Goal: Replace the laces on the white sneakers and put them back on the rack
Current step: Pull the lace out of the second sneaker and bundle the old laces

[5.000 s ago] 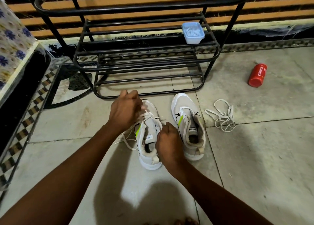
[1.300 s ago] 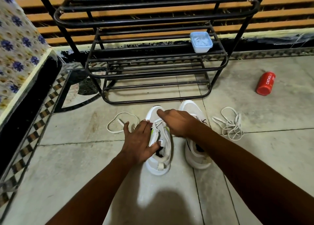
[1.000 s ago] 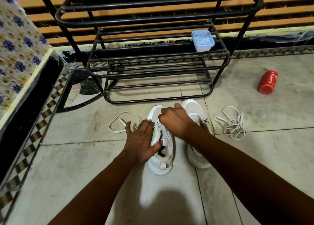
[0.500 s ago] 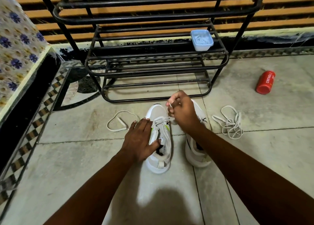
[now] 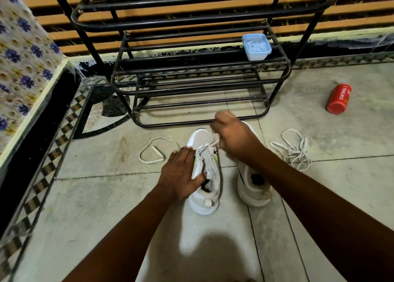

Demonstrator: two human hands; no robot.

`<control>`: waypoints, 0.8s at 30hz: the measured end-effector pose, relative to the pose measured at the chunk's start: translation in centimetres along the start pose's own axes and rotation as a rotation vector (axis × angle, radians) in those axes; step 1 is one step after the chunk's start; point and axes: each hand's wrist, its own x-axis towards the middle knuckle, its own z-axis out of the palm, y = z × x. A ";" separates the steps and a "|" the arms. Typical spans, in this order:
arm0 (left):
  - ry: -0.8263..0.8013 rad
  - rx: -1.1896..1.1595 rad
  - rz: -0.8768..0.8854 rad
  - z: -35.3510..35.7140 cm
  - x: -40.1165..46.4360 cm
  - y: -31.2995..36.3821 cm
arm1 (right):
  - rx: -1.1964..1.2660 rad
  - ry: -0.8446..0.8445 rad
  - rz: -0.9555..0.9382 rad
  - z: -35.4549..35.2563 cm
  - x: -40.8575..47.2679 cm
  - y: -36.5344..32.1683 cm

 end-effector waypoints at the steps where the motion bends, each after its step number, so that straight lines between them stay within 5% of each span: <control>1: 0.003 -0.007 0.001 0.0 0.0 0.0 | 0.084 0.104 0.096 -0.2 -0.1 -0.1; 5: 0.011 -0.064 -0.020 0.0 -0.3 0.1 | 0.446 0.385 0.480 -0.4 -0.8 -1.0; 8: -0.024 -0.123 -0.064 0.0 -0.5 0.0 | 0.977 0.505 0.802 -0.5 -0.3 -1.3; 10: -0.028 -0.135 -0.061 0.0 -0.5 0.0 | 1.384 0.511 0.999 -0.6 0.3 -1.5; 12: -0.037 -0.133 -0.061 -0.1 -0.5 0.0 | 1.476 0.404 0.977 -0.4 0.3 -1.9; 14: -0.044 -0.122 -0.066 -0.1 -0.4 -0.1 | 1.405 0.283 0.875 -0.4 0.1 -1.8; 20: -0.034 -0.117 -0.059 0.0 -0.5 -0.1 | 0.216 -0.355 0.122 -1.0 -1.2 0.0; 24: -0.034 -0.112 -0.059 -0.2 -0.4 0.0 | -0.153 -0.620 -0.017 -1.4 -1.0 -1.1</control>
